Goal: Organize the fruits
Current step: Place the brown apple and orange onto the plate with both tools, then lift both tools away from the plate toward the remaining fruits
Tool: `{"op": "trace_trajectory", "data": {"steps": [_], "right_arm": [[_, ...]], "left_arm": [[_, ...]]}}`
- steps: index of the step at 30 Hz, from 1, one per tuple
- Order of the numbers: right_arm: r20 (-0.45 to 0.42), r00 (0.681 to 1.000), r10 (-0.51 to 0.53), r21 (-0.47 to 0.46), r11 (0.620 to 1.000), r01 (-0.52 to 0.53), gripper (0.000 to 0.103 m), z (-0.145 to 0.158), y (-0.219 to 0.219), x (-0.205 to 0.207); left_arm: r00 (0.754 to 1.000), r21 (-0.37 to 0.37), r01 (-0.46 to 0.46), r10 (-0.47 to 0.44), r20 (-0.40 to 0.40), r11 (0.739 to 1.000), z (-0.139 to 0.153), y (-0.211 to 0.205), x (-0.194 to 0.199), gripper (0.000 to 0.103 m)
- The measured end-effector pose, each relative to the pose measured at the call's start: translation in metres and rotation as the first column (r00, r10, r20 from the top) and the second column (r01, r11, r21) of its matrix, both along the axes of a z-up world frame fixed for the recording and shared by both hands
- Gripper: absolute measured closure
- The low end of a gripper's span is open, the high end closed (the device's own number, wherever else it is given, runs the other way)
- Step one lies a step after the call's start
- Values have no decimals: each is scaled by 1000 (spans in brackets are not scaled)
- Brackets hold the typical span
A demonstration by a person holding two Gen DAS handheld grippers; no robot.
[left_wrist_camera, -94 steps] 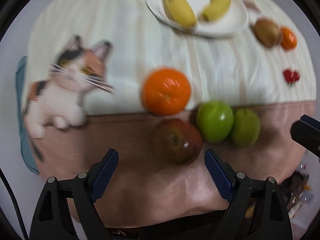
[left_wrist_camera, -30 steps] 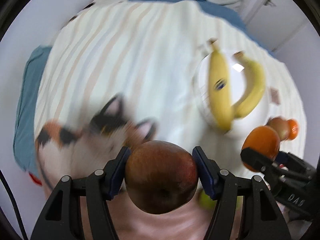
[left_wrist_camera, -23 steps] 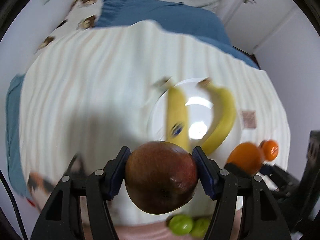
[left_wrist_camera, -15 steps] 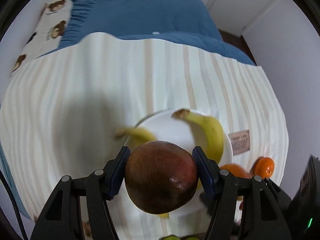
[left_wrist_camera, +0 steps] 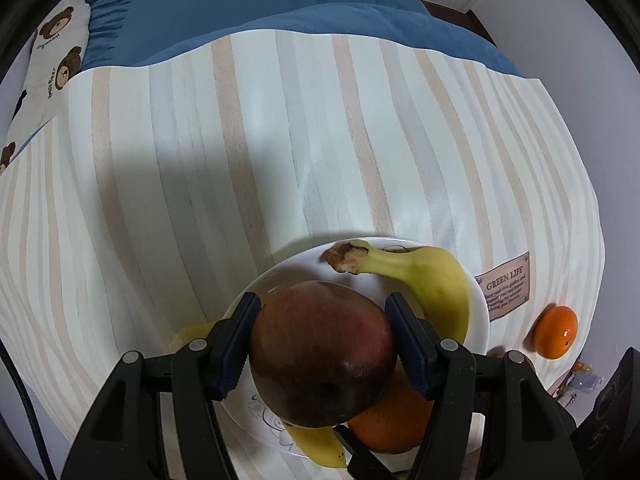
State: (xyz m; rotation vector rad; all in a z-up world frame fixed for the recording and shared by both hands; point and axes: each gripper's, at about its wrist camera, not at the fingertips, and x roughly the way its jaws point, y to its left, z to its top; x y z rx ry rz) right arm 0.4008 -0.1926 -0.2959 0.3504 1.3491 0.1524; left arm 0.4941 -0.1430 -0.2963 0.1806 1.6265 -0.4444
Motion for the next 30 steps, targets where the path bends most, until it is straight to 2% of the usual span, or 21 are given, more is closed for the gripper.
{"op": "trace_trajectory", "data": {"steps": [7, 12, 17, 24, 30], "right_arm": [[-39, 999, -31, 61, 998, 33, 31, -10, -7, 12], [-44, 998, -51, 63, 997, 53, 32, -14, -12, 13], [-45, 997, -58, 58, 996, 60, 31, -11, -15, 3], [-32, 995, -91, 56, 994, 92, 26, -3, -28, -8], [-32, 994, -107, -5, 994, 107, 11, 8, -42, -21]], "left_arm": [[1000, 17, -2, 2, -6, 1000, -3, -2, 2, 39], [1000, -4, -10, 10, 15, 1000, 5, 4, 5, 20], [1000, -8, -20, 20, 7, 1000, 2, 13, 7, 20], [998, -25, -26, 28, 59, 999, 18, 20, -3, 20], [985, -31, -82, 85, 147, 996, 41, 43, -24, 20]]}}
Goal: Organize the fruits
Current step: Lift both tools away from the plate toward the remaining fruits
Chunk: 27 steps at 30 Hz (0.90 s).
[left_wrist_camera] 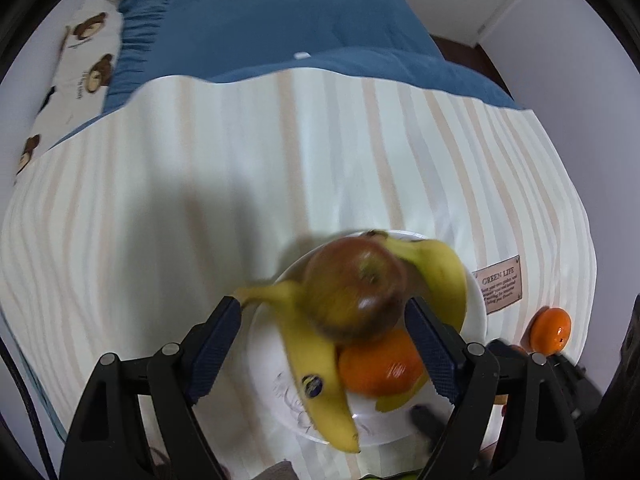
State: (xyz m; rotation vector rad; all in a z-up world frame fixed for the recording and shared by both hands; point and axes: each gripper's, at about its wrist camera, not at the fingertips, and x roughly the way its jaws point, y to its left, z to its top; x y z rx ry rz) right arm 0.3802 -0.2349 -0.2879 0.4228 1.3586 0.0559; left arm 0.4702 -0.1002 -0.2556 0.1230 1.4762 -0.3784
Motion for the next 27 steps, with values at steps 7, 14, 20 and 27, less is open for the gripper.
{"op": "trace_trajectory", "data": {"steps": [7, 14, 20, 27], "right_arm": [[9, 1000, -11, -122, 992, 12, 6, 25, -18, -18], [68, 998, 19, -192, 981, -6, 6, 63, -8, -52], [125, 991, 43, -236, 972, -13, 6, 97, 9, -82], [207, 976, 70, -285, 959, -8, 6, 145, 22, -134]], "left_arm": [[989, 24, -100, 97, 111, 995, 19, 39, -49, 20], [969, 37, -145, 134, 208, 989, 47, 63, -97, 20], [946, 17, -168, 156, 285, 986, 84, 73, -138, 20], [915, 2, -170, 157, 373, 985, 125, 79, -186, 20]]}}
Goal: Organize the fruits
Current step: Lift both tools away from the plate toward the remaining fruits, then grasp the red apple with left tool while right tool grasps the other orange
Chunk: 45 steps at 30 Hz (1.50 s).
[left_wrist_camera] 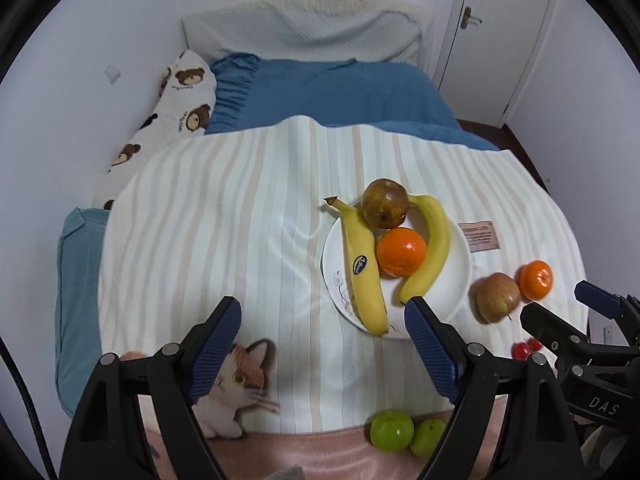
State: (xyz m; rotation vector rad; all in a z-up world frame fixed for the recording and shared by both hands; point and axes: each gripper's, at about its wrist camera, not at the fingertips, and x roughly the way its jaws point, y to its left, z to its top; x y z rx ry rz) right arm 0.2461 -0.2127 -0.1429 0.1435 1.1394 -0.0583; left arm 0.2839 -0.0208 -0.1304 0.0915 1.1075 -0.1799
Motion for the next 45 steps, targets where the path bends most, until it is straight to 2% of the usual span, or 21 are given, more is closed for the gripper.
{"op": "trace_trajectory", "data": {"steps": [6, 15, 25, 31, 32, 33, 36, 39, 41, 45], "right_arm": [[73, 997, 6, -23, 1000, -4, 6, 43, 8, -50], [163, 987, 4, -44, 999, 3, 6, 93, 21, -111], [207, 978, 22, -17, 1000, -19, 6, 118, 31, -143], [207, 977, 46, 52, 997, -58, 4, 111, 16, -137], [204, 978, 44, 73, 996, -60, 4, 110, 11, -135], [199, 979, 39, 97, 994, -59, 4, 107, 2, -132], [177, 984, 5, 137, 990, -29, 4, 94, -31, -120], [139, 989, -48, 154, 988, 26, 4, 77, -72, -105], [96, 992, -85, 197, 978, 65, 4, 57, -107, -90], [23, 991, -133, 244, 962, 123, 4, 14, -159, -62]], "left_arm": [[998, -20, 7, -5, 68, 1000, 38, 9, -46, 20], [992, -50, 19, -13, 128, 999, 72, 17, -106, 20], [988, -36, -13, 18, 152, 999, 87, 24, -137, 20], [991, -2, -41, 41, 131, 999, 83, 7, -133, 19], [990, 3, -46, 45, 131, 999, 82, 3, -132, 13], [990, 13, -51, 49, 133, 999, 80, -4, -128, 3], [991, 36, -65, 60, 121, 997, 72, -21, -117, 1], [994, 50, -62, 57, 96, 997, 58, -45, -97, 1], [996, 56, -56, 52, 77, 997, 46, -61, -85, 1], [999, 68, -19, 21, -25, 997, 3, -105, -51, 1]]}}
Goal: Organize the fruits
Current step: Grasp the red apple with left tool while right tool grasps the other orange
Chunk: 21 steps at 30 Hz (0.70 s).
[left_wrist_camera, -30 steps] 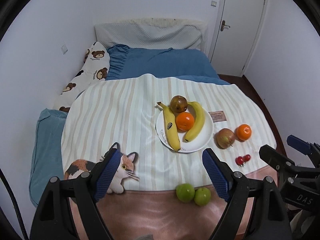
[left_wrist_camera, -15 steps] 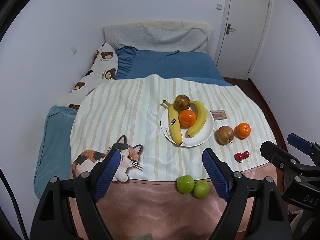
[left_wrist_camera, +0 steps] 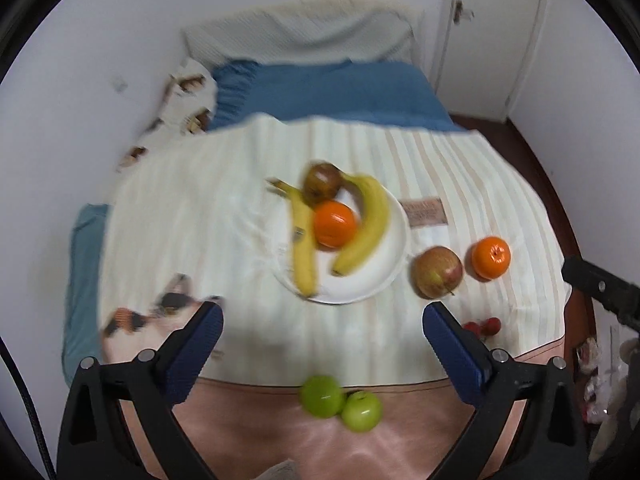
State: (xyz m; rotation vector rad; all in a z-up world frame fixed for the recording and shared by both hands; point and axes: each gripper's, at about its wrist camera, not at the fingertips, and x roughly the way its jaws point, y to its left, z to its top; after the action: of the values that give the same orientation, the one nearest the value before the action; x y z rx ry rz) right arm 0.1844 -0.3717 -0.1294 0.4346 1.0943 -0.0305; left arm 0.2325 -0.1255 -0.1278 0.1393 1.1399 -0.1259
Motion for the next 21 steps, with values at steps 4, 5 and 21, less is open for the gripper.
{"op": "trace_trajectory", "data": {"steps": [4, 5, 21], "right_arm": [[-86, 996, -15, 71, 997, 21, 6, -59, -47, 38], [-106, 994, -10, 80, 997, 19, 8, -71, -54, 48], [-256, 958, 125, 27, 992, -123, 38, -166, -51, 117]], "left_arm": [[989, -10, 48, -49, -138, 999, -56, -48, 33, 1], [985, -3, 60, -60, -164, 998, -69, -59, 40, 1], [947, 24, 157, -144, -288, 987, -137, -122, 71, 1]]}}
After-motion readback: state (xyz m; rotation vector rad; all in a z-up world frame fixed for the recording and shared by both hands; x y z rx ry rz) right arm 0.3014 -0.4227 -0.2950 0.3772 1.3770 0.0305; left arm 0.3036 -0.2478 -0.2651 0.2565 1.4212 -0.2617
